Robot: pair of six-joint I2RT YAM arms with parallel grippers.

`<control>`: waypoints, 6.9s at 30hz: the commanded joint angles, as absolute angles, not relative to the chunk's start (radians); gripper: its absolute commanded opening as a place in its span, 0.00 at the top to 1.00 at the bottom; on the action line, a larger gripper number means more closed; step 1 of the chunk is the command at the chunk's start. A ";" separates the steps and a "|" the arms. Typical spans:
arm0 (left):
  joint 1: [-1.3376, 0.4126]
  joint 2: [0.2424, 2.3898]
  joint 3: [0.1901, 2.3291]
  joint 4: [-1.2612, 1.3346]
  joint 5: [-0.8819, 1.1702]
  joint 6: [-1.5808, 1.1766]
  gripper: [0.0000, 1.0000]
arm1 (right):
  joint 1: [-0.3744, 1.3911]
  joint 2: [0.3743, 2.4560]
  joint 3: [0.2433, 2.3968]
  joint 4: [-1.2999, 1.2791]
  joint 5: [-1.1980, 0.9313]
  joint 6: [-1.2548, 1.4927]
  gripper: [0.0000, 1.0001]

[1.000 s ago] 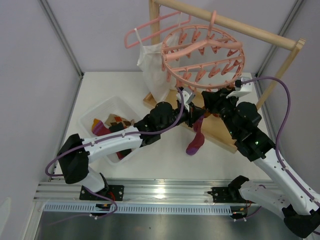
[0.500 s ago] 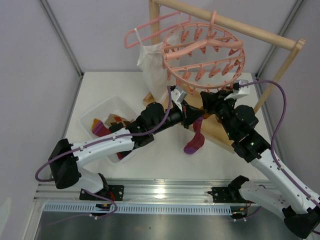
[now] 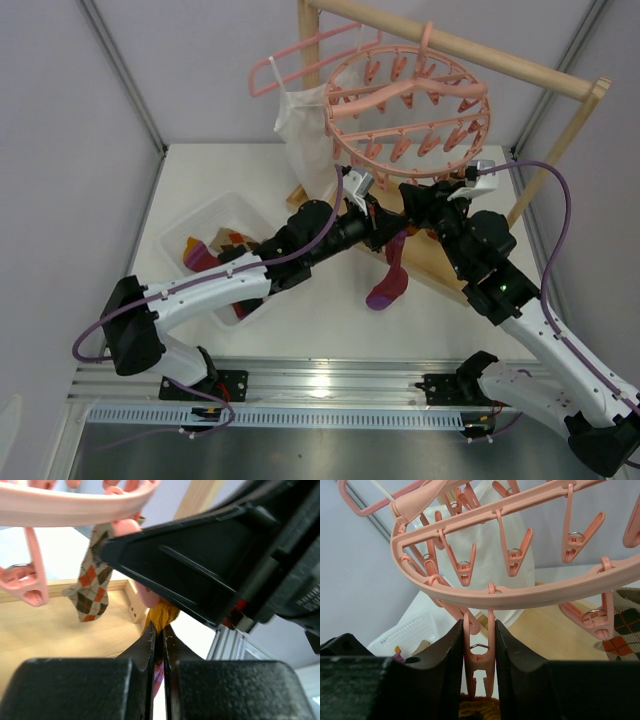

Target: Clip the socks to the hanger

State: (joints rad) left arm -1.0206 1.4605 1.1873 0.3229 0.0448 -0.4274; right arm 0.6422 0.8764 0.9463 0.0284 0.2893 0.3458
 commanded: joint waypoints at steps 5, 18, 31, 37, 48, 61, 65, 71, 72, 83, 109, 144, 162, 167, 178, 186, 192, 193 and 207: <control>-1.003 1.482 1.288 0.258 -0.067 -0.524 0.99 | 0.649 0.851 0.936 0.063 0.265 0.365 1.00; -0.965 1.520 1.324 0.198 -0.041 -0.607 0.99 | 0.650 0.841 0.936 0.057 0.258 0.361 1.00; -0.966 1.448 1.174 0.371 0.152 -0.534 0.99 | 0.649 0.853 0.928 0.123 0.242 0.319 1.00; -0.966 1.456 1.207 0.339 0.207 -0.529 0.99 | 0.649 0.845 0.923 0.133 0.195 0.291 1.00; -0.965 1.445 1.235 0.331 0.222 -0.529 0.99 | 0.649 0.847 0.923 0.133 0.179 0.281 1.00; -0.965 1.428 1.230 0.353 0.216 -0.517 0.99 | 0.647 0.845 0.920 0.118 0.167 0.285 1.00; -0.965 1.434 1.239 0.348 0.209 -0.511 0.99 | 0.647 0.839 0.922 0.120 0.152 0.298 1.00; -0.966 1.450 1.252 0.342 0.193 -0.512 0.99 | 0.647 0.828 0.934 0.107 0.143 0.304 1.00; -0.965 1.451 1.252 0.341 0.187 -0.511 0.99 | 0.647 0.828 0.936 0.104 0.143 0.304 1.00; -0.962 1.470 1.275 0.356 0.195 -0.531 0.99 | 0.647 0.825 0.940 0.100 0.140 0.322 1.00; -0.937 1.456 1.149 0.479 0.117 -0.767 0.99 | 0.647 0.801 0.896 0.135 0.201 0.400 1.00; -0.626 0.868 0.994 -0.353 -0.433 -0.434 0.94 | 0.647 0.827 0.933 0.015 0.175 0.304 1.00; -0.549 0.931 0.857 -0.145 -0.026 -0.565 0.20 | 0.647 0.856 0.988 -0.119 0.207 0.316 0.97; -0.719 0.986 0.880 0.087 0.060 -0.572 0.02 | 0.647 0.885 1.028 -0.181 0.225 0.328 0.90; -0.864 1.207 0.995 0.330 0.090 -0.496 0.04 | 0.647 0.962 1.141 -0.324 0.221 0.336 0.78; -0.910 1.315 1.046 0.465 0.127 -0.417 0.09 | 0.647 0.968 1.163 -0.354 0.207 0.351 0.76; -0.934 1.382 1.103 0.502 0.147 -0.407 0.11 | 0.647 0.977 1.160 -0.350 0.204 0.359 0.77; -0.936 1.391 1.124 0.497 0.143 -0.407 0.12 | 0.647 0.979 1.160 -0.347 0.198 0.360 0.76; -0.936 1.499 1.178 0.466 0.040 -0.423 0.35 | 0.647 0.976 1.163 -0.351 0.173 0.371 0.77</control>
State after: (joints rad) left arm -0.9295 1.4986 1.1294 0.4328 0.0917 -0.4351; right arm 0.6403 0.9745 1.1397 -0.2783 0.2115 0.3542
